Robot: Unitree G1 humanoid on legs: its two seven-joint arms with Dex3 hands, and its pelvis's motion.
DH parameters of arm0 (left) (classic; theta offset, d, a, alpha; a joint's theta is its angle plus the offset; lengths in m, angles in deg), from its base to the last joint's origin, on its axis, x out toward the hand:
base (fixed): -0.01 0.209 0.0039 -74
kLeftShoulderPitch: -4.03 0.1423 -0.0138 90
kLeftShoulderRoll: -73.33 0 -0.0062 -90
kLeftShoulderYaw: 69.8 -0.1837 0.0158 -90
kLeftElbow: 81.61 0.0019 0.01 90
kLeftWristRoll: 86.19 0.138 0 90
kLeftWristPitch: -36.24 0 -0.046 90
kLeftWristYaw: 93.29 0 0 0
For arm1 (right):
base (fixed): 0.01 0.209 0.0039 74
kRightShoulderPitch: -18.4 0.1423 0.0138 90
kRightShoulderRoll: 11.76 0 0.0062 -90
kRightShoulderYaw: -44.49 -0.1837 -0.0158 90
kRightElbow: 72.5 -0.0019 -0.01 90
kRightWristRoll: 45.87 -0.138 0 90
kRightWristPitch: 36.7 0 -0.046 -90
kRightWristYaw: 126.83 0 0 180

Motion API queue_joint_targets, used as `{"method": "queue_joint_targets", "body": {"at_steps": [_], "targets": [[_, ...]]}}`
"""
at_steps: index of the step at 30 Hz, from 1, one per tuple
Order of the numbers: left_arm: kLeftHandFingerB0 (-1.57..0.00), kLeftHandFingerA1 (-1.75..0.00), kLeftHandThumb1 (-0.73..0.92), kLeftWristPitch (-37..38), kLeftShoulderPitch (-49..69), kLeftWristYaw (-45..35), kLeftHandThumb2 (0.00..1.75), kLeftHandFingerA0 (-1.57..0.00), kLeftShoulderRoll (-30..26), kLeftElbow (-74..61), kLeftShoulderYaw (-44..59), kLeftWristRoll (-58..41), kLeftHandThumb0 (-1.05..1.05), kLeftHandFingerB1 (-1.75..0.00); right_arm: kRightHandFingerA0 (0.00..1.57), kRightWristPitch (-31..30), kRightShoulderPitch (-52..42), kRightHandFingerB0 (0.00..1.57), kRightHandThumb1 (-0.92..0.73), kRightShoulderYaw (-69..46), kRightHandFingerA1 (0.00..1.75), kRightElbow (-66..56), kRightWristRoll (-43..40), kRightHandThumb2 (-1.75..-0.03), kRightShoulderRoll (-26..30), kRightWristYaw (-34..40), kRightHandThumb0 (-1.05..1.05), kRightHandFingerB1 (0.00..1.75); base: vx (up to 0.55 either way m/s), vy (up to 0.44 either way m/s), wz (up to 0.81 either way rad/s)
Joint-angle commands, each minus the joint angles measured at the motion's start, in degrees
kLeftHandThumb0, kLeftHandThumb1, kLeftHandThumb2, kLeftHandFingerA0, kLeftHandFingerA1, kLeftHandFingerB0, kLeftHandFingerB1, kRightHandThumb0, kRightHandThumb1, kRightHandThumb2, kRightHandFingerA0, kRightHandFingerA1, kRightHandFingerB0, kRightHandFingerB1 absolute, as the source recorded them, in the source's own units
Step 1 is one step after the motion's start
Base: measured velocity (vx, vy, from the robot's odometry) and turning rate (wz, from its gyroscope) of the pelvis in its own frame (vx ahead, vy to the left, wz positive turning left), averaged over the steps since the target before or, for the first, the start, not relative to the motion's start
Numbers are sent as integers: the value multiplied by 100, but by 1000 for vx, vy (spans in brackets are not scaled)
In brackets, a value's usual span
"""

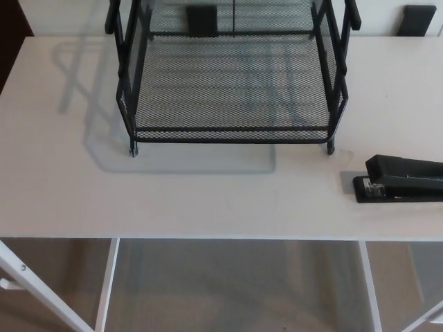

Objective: The robot walks towards a desk on which a file tray is kept in the middle and a stapler is kept to its right. The robot lifts the stapler using its right hand and places it on the file tray.

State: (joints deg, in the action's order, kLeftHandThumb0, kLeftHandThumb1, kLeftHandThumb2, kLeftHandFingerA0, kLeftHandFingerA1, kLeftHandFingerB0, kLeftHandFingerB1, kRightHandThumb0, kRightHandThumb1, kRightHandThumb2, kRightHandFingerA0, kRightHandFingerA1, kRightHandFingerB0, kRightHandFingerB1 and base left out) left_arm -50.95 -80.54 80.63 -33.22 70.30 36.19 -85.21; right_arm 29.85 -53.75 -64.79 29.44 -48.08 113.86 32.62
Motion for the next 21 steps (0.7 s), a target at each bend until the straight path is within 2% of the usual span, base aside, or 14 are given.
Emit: {"method": "queue_joint_targets", "body": {"at_steps": [1,4,5,7,10,11,12,13,15,16,17,19,20,21], "targets": [[-1,-49,81,-255,36,126,123,-2,-47,21,30,-79,-96,-26,0,-253,115,0,-38,424,28,-902,-138,-78,206,-708,-62,17,0,0,0],[-2,-52,81,-273,59,129,122,-2,-10,-34,45,-101,-96,-28,0,-233,276,0,-45,1171,10,-1055,87,-78,145,-951,-81,0,0,0,0],[0,-62,78,-295,73,121,120,-21,-11,-68,34,-91,-92,-31,0,-241,301,0,-44,1257,11,-1077,94,-78,141,-950,-80,0,0,0,0],[-3,-54,81,-285,34,113,122,-6,-26,-37,-8,-47,-95,-26,0,-311,516,0,-42,1850,13,-1135,301,-77,114,-1166,-75,4,0,0,0],[-3,-53,80,-207,61,84,122,-3,-37,-25,-53,-9,-90,-28,0,-351,713,0,-42,2310,19,-1077,454,-81,201,-1359,-71,12,0,0,0],[0,-54,92,-244,34,132,76,-12,-34,5,-63,1,-91,-21,0,-347,1106,0,-40,2963,16,-986,833,-79,127,-1611,-69,12,0,0,0],[0,-53,92,-244,24,130,76,-12,-26,12,-67,-2,-91,-21,0,-365,1220,2,-42,3113,10,-924,914,-78,109,-1642,-73,9,0,0,0],[-2,-50,80,-241,-2,144,122,-3,-19,57,-51,-21,-94,-26,0,-95,1395,0,-44,3380,11,-710,1111,-79,92,-1725,-77,5,0,0,0],[-3,-49,81,-223,70,114,122,-3,-21,-34,-68,-14,-93,-26,0,-34,1565,3,-44,3599,8,-510,1207,-80,39,-1723,-78,7,0,0,0],[0,-54,92,-228,75,134,77,-12,-11,-34,-59,-23,-91,-23,0,7,1706,4,-45,3788,7,-375,1338,-81,-1,-1737,-78,7,0,0,0],[0,-52,92,-222,85,112,76,-10,-7,-40,-69,-24,-90,-21,0,72,1873,3,-46,4087,6,-214,1539,-81,-8,-1843,-80,6,0,0,0],[0,-55,92,-304,119,123,78,-21,-6,-107,-82,-16,-89,-26,0,114,2135,2,-43,4481,8,29,1788,-78,-86,-1972,-77,13,0,0,0],[0,-58,80,-280,108,125,121,-14,-6,-70,-79,-20,-92,-29,0,137,2176,3,-41,4539,9,98,1799,-79,-111,-1963,-75,15,0,0,0],[0,-58,80,-242,91,128,121,-14,-8,-16,-74,-25,-92,-29,0,172,2233,3,-41,4618,9,198,1820,-79,-152,-1951,-75,15,0,0,0]]}}
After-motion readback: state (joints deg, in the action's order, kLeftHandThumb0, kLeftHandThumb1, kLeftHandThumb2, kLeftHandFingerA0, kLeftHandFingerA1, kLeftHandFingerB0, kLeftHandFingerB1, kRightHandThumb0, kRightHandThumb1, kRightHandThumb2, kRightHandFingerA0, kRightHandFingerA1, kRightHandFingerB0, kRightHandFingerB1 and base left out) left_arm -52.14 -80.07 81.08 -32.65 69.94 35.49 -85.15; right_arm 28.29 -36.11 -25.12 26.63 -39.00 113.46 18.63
